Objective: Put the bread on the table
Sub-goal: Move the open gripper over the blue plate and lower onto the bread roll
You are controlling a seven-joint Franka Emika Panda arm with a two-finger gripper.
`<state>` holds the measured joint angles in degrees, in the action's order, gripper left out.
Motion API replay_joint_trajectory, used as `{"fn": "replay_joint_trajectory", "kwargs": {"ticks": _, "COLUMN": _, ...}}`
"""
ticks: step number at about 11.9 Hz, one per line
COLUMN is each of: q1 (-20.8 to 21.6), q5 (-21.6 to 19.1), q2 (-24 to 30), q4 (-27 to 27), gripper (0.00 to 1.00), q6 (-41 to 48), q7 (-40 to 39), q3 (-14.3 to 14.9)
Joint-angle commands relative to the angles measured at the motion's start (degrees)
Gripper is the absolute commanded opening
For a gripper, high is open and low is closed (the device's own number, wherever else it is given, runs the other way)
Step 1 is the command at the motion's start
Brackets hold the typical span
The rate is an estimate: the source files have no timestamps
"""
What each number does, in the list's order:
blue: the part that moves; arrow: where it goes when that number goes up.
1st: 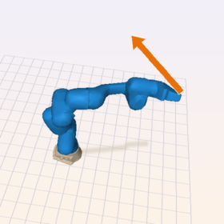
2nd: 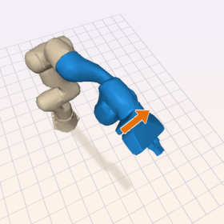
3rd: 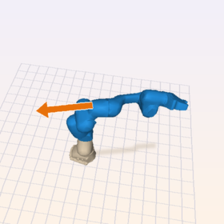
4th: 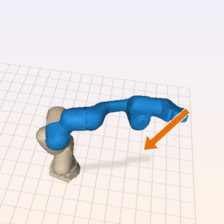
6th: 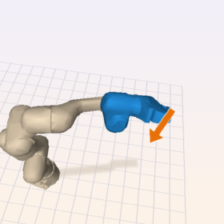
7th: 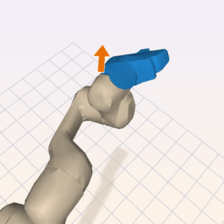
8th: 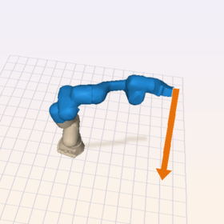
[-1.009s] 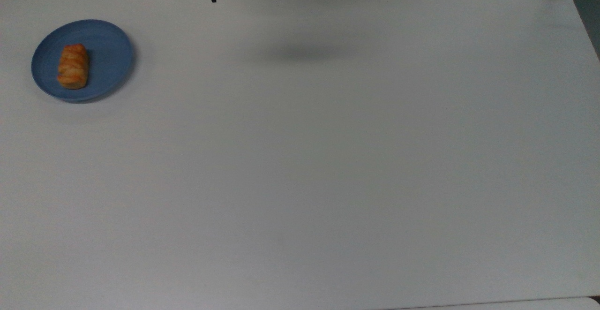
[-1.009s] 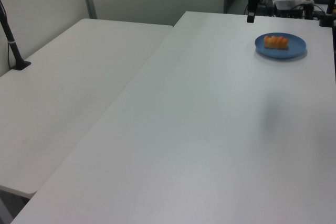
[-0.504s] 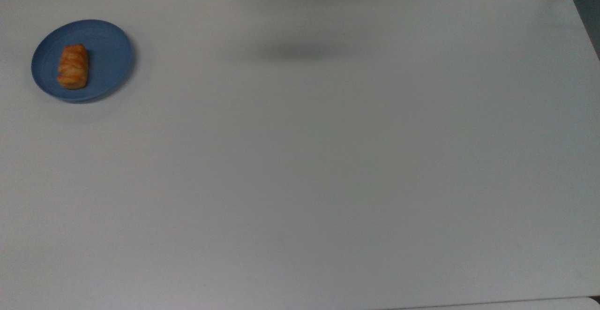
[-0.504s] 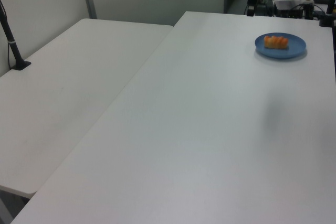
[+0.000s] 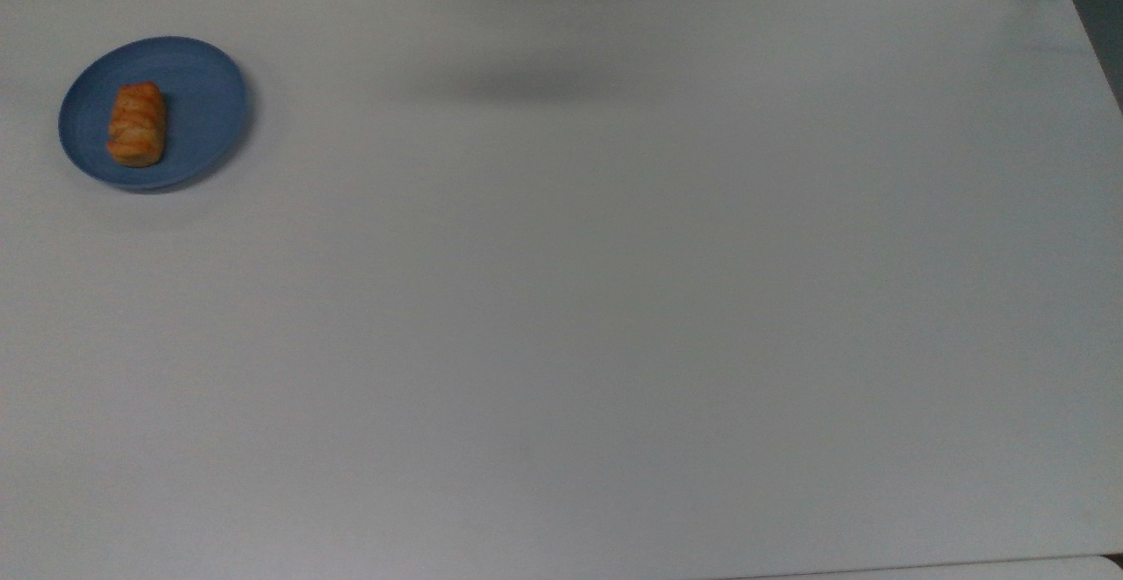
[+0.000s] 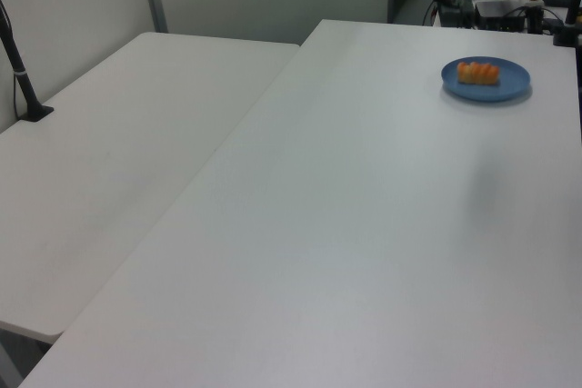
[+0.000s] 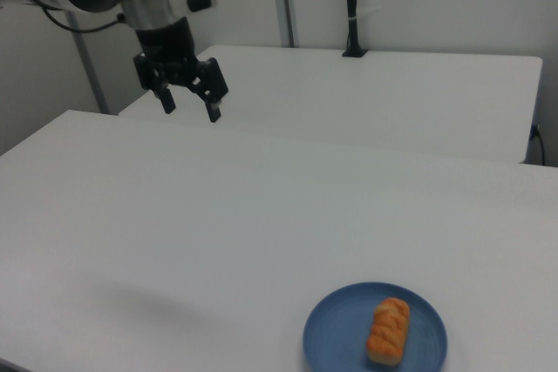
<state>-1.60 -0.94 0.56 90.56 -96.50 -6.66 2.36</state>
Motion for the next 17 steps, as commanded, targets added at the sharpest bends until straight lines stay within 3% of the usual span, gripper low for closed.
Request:
{"fn": "replay_joint_trajectory", "kwargs": {"ticks": 1, "q1": -5.8, "q5": 1.0, "q2": -3.8, "q4": -3.3, "gripper": 1.0, "q6": 1.4, "q7": -7.5, "q3": 0.2}}
{"fn": "replay_joint_trajectory", "kwargs": {"ticks": 6, "q1": -18.2, "q5": 1.3, "q2": -10.0, "q4": -4.3, "gripper": 1.0, "q6": -1.0, "q7": -27.8, "q3": 0.4}}
{"fn": "replay_joint_trajectory", "kwargs": {"ticks": 10, "q1": -20.3, "q5": 0.6, "q2": -15.7, "q4": -2.5, "gripper": 1.0, "q6": -7.1, "q7": -32.7, "q3": 5.8}}
{"fn": "replay_joint_trajectory", "kwargs": {"ticks": 17, "q1": -21.6, "q5": 1.1, "q2": -22.1, "q4": 5.3, "gripper": 1.0, "q6": -21.3, "q7": -32.6, "q3": 6.2}}
